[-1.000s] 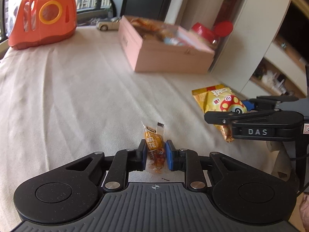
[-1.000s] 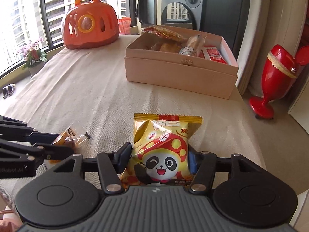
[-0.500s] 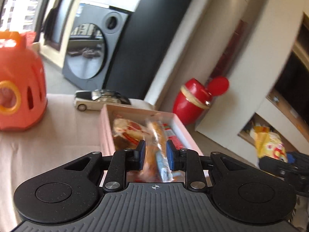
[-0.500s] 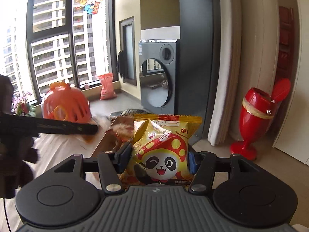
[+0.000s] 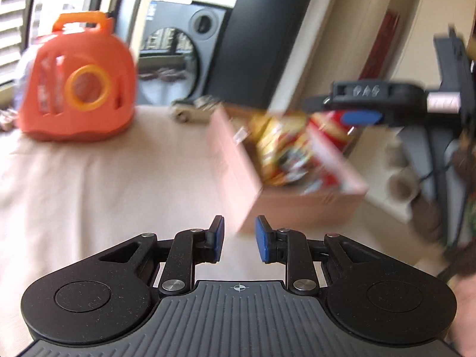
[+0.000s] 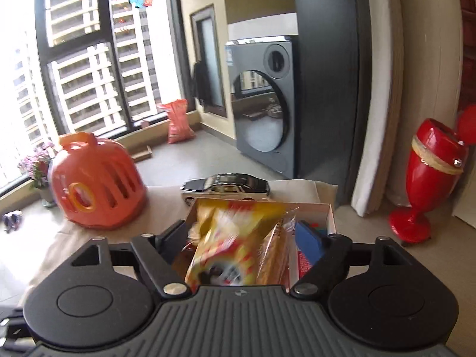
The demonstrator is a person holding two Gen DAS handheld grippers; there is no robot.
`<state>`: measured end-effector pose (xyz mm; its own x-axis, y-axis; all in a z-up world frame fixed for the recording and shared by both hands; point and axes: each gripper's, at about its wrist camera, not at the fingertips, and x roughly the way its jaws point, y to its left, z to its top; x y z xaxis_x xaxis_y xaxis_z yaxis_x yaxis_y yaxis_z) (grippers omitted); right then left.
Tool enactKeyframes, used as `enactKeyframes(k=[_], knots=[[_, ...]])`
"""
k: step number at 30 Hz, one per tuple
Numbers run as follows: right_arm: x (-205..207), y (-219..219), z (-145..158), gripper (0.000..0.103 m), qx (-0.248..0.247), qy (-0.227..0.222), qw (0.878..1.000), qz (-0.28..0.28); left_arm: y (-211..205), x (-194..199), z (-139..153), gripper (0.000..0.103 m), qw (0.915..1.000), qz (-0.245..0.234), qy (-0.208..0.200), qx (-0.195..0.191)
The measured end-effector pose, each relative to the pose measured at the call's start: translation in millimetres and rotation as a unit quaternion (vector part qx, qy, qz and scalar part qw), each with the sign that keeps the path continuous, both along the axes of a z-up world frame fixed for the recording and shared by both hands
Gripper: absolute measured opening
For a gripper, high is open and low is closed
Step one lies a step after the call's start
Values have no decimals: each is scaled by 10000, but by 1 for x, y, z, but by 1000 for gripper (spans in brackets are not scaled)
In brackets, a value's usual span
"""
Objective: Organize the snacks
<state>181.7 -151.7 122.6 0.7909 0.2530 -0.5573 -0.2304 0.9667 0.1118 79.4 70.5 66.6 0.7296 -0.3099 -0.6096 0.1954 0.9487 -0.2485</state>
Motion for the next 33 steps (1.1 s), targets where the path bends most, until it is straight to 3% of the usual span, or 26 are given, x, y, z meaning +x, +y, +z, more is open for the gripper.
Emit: enactKeyframes(k=[2,8,10,12,14,16,17,21,27,33], knots=[[-17,0,-9,83,-41,0,10000,-16,0,-12,-11,27,9996,50,86,266],[-99,1,-58,98,-267,-40,9994,-221,-19,-26,-48,27,9978,224,217,582],[-111,1,-80,98,-381,149,9986,-324,-29,-28,-53,29,9965,326,-14,774],[-117,2,-97,98,-551,313,9974,-347,-39,-26,-54,38,9955,361,-101,865],[-116,2,-109,98,-734,406,9958,-360,-46,-28,-54,54,9959,335,-171,825],[-112,2,-121,99,-907,585,9930,-488,-52,-27,-55,59,9955,381,-198,845],[-111,-1,-122,103,-822,578,9933,-570,-56,-27,-55,61,9951,410,-208,874],[-109,-17,-128,103,-339,765,9945,-638,-62,-23,-57,61,9937,613,-258,905],[-118,-21,-133,103,-347,436,9967,-593,-77,-19,-60,62,9881,688,-310,1341],[-122,-20,-136,103,-341,346,9964,-689,-75,-20,-60,63,9888,698,-307,1286]])
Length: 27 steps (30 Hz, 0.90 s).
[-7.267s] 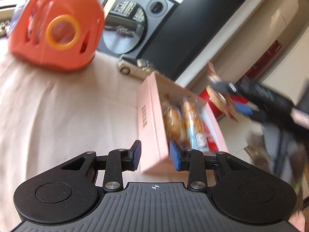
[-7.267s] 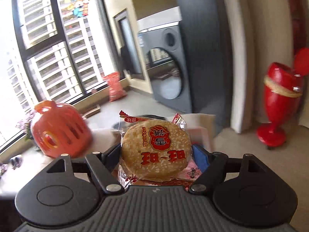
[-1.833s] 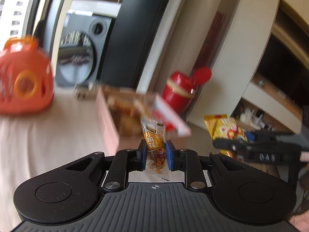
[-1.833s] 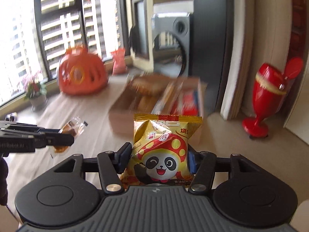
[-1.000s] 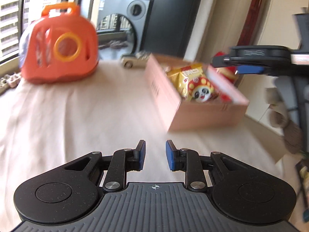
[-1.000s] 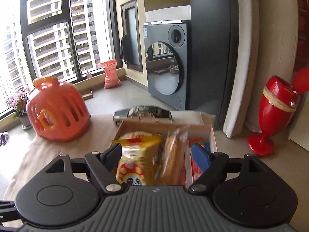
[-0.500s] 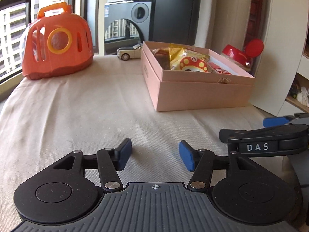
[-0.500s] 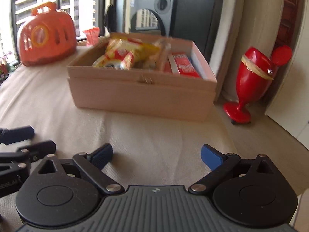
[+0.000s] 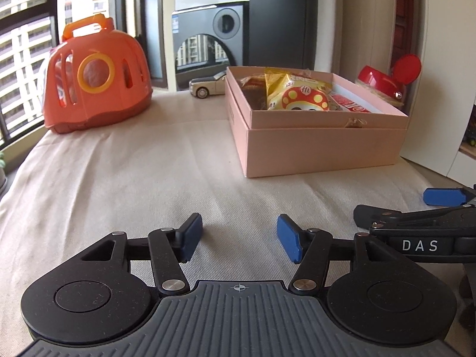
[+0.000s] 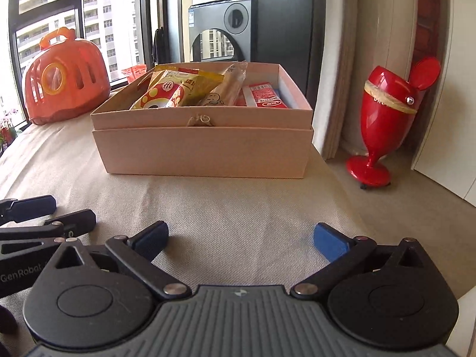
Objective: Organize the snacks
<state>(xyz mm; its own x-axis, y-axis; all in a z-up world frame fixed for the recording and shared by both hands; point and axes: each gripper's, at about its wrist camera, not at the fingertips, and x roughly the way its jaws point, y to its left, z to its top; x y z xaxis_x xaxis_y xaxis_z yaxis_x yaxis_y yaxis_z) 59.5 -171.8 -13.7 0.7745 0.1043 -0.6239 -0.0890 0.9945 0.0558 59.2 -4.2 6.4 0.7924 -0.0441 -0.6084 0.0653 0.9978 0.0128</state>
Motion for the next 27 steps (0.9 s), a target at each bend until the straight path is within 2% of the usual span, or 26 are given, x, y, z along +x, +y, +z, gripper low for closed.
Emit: enactKeyframes(k=[27], knots=[[0,-2,0,103,42,3,10000,17,1,-1,0,63,10000,-4,1,-15]])
